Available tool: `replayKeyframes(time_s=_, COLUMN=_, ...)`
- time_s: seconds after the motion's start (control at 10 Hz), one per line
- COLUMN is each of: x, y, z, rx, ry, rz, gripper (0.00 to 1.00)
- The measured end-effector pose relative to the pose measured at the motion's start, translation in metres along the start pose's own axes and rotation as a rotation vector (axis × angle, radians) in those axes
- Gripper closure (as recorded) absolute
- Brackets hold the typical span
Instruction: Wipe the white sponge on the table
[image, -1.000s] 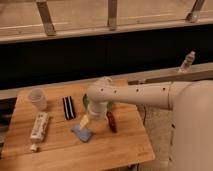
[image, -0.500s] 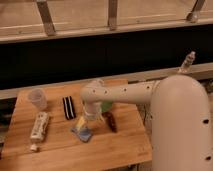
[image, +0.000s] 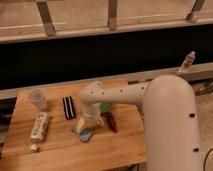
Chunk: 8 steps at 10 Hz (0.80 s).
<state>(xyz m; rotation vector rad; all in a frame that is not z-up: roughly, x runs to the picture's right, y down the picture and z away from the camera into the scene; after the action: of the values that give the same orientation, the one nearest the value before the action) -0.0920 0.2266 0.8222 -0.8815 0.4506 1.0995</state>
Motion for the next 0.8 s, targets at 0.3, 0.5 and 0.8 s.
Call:
replayKeyframes(time_s=0.3, x=0.0012, y=0.0026, z=0.0014, rx=-0.022, ry=0.0, rz=-0.025, gripper=0.6)
replayKeyframes(time_s=0.5, x=0.0006, y=0.0056, z=0.0016, rx=-0.029, ry=-0.004, rz=-0.029, gripper=0.82)
replayKeyframes(time_s=0.8, x=0.0029, y=0.0076, z=0.0034, rx=-0.042, ry=-0.001, rz=-0.036, gripper=1.0)
